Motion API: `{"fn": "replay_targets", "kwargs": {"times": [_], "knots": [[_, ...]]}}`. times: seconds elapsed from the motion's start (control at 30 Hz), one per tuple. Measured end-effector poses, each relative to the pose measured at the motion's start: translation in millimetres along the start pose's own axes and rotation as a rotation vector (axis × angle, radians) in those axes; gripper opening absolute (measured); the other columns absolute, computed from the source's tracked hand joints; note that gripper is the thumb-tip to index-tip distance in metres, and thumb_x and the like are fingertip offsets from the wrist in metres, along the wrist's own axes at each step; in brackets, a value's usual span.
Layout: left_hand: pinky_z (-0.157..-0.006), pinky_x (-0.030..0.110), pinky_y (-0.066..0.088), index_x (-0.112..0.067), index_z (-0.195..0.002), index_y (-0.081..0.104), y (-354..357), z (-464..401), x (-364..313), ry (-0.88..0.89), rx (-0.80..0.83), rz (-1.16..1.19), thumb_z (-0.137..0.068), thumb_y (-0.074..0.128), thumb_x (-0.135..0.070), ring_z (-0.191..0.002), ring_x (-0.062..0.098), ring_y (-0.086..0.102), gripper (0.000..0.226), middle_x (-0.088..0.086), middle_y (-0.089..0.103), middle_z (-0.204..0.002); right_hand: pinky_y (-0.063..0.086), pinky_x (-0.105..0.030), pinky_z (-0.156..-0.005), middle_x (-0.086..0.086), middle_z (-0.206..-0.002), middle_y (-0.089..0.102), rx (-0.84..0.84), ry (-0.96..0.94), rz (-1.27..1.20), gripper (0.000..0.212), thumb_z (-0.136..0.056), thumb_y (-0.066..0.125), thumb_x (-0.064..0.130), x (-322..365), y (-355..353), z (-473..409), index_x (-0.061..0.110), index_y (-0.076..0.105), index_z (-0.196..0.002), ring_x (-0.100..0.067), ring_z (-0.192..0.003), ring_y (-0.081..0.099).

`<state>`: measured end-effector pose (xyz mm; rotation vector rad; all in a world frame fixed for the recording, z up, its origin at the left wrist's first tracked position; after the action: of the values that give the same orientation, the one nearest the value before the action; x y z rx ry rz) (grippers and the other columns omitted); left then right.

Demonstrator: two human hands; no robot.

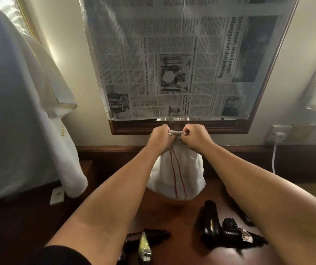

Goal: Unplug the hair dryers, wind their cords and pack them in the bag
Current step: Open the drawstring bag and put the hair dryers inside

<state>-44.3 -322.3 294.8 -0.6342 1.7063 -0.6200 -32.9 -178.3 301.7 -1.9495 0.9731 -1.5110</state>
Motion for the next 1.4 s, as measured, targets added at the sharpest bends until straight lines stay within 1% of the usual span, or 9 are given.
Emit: {"fn": "replay_targets", "kwargs": {"times": [0.17, 0.43, 0.5, 0.6, 0.7, 0.83, 1.0, 1.23, 1.4], "knots": [[-0.066, 0.032, 0.041, -0.015, -0.093, 0.057, -7, 1, 11, -0.056, 0.006, -0.153, -0.082, 0.056, -0.037, -0.086, 0.024, 0.057, 0.025, 0.003, 0.062, -0.093, 0.048, -0.032, -0.059, -0.001, -0.064, 0.058, -0.033, 0.048, -0.034, 0.014, -0.075, 0.060, 0.018, -6, -7, -1, 0.006, 0.059, -0.069, -0.020, -0.063, 0.055], [-0.061, 0.030, 0.042, -0.013, -0.070, 0.054, -15, 7, 22, -0.124, -0.027, -0.161, -0.080, 0.052, -0.031, -0.072, 0.023, 0.057, 0.021, 0.001, 0.058, -0.072, 0.047, -0.031, -0.064, -0.002, -0.070, 0.059, -0.076, 0.078, -0.061, 0.015, -0.078, 0.062, 0.019, -19, -14, -1, 0.004, 0.061, -0.073, -0.019, -0.070, 0.055], [-0.066, 0.032, 0.044, -0.010, -0.082, 0.058, -14, 9, 21, -0.099, -0.035, -0.178, -0.083, 0.052, -0.031, -0.079, 0.023, 0.058, 0.022, 0.003, 0.061, -0.082, 0.043, -0.027, -0.059, -0.003, -0.071, 0.059, -0.082, 0.081, -0.072, 0.015, -0.079, 0.061, 0.017, -20, -15, 0, 0.002, 0.063, -0.077, -0.018, -0.069, 0.053], [-0.068, 0.035, 0.046, -0.012, -0.093, 0.051, -6, 8, 15, -0.011, 0.006, -0.139, -0.085, 0.056, -0.034, -0.084, 0.023, 0.056, 0.024, 0.003, 0.059, -0.091, 0.039, -0.022, -0.056, -0.003, -0.073, 0.059, -0.067, 0.058, -0.120, 0.015, -0.080, 0.061, 0.015, -18, -15, 1, 0.001, 0.063, -0.081, -0.014, -0.068, 0.049], [-0.065, 0.033, 0.042, -0.016, -0.085, 0.052, 1, 7, 16, -0.021, 0.055, -0.191, -0.086, 0.055, -0.041, -0.083, 0.024, 0.057, 0.025, 0.003, 0.060, -0.089, 0.039, -0.022, -0.055, -0.002, -0.073, 0.058, -0.061, 0.035, -0.141, 0.017, -0.082, 0.060, 0.017, -16, -15, 3, 0.001, 0.060, -0.080, -0.013, -0.066, 0.047], [-0.055, 0.030, 0.035, -0.017, -0.062, 0.046, -2, 11, 20, 0.001, 0.049, -0.252, -0.090, 0.048, -0.034, -0.072, 0.025, 0.056, 0.033, 0.000, 0.053, -0.069, 0.039, -0.025, -0.053, -0.002, -0.072, 0.057, -0.014, 0.030, -0.087, 0.016, -0.084, 0.060, 0.018, -21, -11, 7, 0.003, 0.057, -0.079, -0.014, -0.063, 0.048], [-0.053, 0.029, 0.034, -0.017, -0.059, 0.046, -10, 14, 31, -0.047, 0.026, -0.253, -0.090, 0.048, -0.026, -0.060, 0.017, 0.049, 0.033, 0.000, 0.052, -0.064, 0.037, -0.026, -0.051, 0.001, -0.064, 0.052, 0.013, 0.064, -0.054, 0.011, -0.079, 0.061, 0.014, -28, -6, 10, 0.008, 0.053, -0.074, -0.013, -0.056, 0.045], [-0.062, 0.032, 0.041, -0.018, -0.055, 0.048, -25, 15, 67, -0.165, 0.009, -0.223, -0.090, 0.049, -0.020, -0.066, 0.024, 0.052, 0.035, 0.004, 0.053, -0.066, 0.041, -0.022, -0.055, -0.003, -0.073, 0.062, -0.014, 0.108, -0.025, 0.007, -0.077, 0.061, 0.013, -47, -17, 8, 0.007, 0.064, -0.076, -0.016, -0.070, 0.055], [-0.062, 0.031, 0.043, -0.011, -0.072, 0.064, -23, 17, 78, -0.153, 0.016, -0.199, -0.090, 0.049, -0.017, -0.073, 0.024, 0.057, 0.024, 0.006, 0.061, -0.076, 0.044, -0.025, -0.059, -0.004, -0.076, 0.063, -0.010, 0.144, -0.017, 0.011, -0.078, 0.060, 0.012, -58, -17, 12, 0.005, 0.068, -0.078, -0.019, -0.076, 0.058]]}}
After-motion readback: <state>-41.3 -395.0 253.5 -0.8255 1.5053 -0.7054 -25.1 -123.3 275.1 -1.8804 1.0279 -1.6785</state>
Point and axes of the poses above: each hand's wrist, its own z-axis away from the middle knuckle, its own y-axis out of the palm, x = y × z, the point moved 7 cm from there along -z, towards the middle knuckle
